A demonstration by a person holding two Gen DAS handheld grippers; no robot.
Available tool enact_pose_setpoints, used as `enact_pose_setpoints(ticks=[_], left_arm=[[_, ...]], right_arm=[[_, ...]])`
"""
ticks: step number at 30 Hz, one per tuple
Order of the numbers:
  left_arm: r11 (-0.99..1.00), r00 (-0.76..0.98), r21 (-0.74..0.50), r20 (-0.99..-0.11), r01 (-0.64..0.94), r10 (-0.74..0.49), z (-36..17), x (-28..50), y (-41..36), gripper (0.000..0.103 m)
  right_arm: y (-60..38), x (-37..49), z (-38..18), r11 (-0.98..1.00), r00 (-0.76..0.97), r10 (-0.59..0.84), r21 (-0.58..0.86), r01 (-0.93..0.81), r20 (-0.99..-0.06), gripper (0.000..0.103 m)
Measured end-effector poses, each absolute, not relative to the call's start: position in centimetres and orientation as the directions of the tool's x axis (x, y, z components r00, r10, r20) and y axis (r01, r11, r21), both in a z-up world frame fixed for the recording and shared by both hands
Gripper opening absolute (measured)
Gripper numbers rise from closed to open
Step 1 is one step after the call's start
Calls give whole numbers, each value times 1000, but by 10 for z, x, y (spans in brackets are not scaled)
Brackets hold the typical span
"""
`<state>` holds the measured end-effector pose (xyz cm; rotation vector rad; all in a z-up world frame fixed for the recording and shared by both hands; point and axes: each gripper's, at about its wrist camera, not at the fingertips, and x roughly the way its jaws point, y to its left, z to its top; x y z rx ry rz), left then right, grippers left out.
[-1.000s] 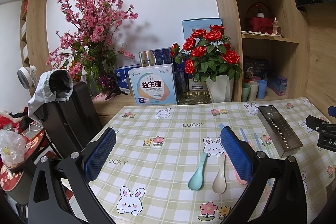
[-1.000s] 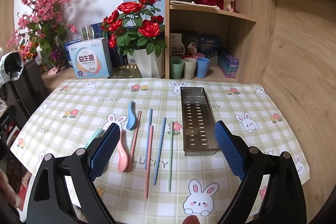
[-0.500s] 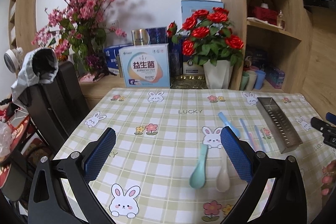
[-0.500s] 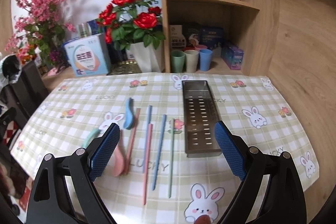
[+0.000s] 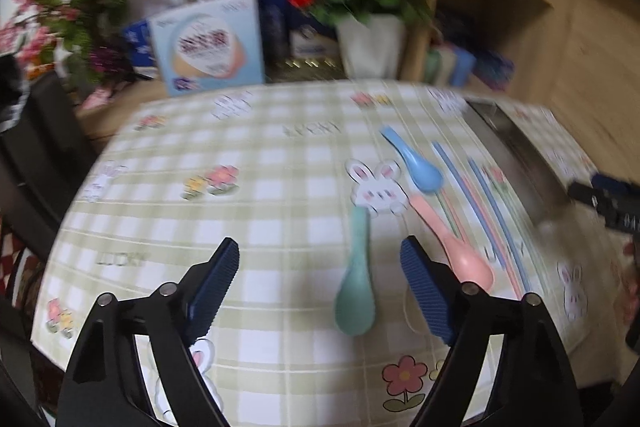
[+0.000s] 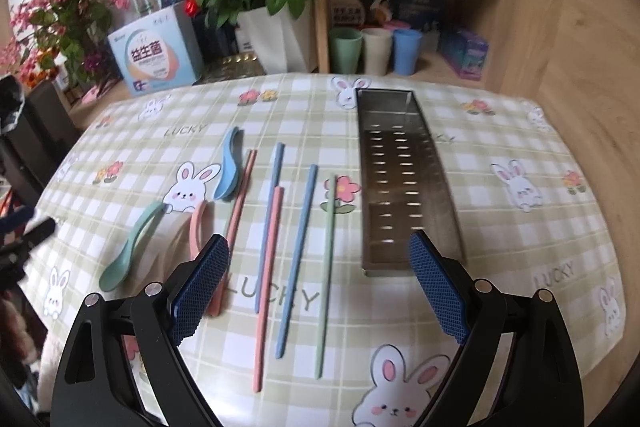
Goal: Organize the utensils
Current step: 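Lower the left gripper onto the green spoon handle and close it, then lower the right gripper onto a blue chopstick and close it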
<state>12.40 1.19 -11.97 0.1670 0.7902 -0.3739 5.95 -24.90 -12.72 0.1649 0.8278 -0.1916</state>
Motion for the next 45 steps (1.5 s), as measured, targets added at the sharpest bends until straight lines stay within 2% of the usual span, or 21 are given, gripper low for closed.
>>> enact_pose_setpoints(ticks=[4,6,10,19,22,25,33,34,35,38,40,41,43,45], left_arm=[[901,556,-45,-774,432,-305,-139,144,5,58],[895,500,-114,-796,432,-342,-148,159,7,55],[879,390,-200,-837,433,-383,-169,188,5,41],[859,274,-299,-860,416,-432,-194,215,-2,39],[860,246,-301,-872,411,-423,-201,219,-6,32],[863,222,-304,-882,403,-415,-207,221,-10,16],[850,197,-300,-889,434,-414,-207,207,-19,15],[852,203,-296,-888,432,-412,-207,206,-19,15],[855,210,-294,-888,427,-410,-207,204,-19,15],[867,233,-283,-886,411,-400,-208,200,-20,15],[875,254,-265,-887,405,-387,-207,197,-21,15],[877,261,-260,-886,403,-383,-206,196,-21,15],[882,272,-254,-885,398,-377,-206,196,-21,15],[889,287,-247,-884,387,-370,-206,196,-18,15]], right_arm=[[-247,77,-131,977,654,-70,82,198,-753,88],[-245,82,-132,979,649,-61,80,186,-758,88],[-247,94,-136,979,632,-48,88,183,-773,88],[-258,107,-143,974,612,-26,118,195,-790,88],[-259,110,-145,973,608,-16,128,193,-794,88],[-260,112,-145,974,611,-9,132,186,-792,88],[-258,113,-146,974,610,5,142,178,-792,87],[-258,112,-147,974,609,7,143,175,-793,78],[-258,113,-149,975,601,10,143,173,-799,74],[-258,112,-152,976,591,15,140,167,-806,69],[-257,110,-156,978,581,26,140,153,-813,52],[-258,110,-158,979,574,30,140,149,-818,48],[-258,109,-163,980,561,39,142,142,-827,33],[-258,109,-168,980,548,47,145,137,-835,27]])
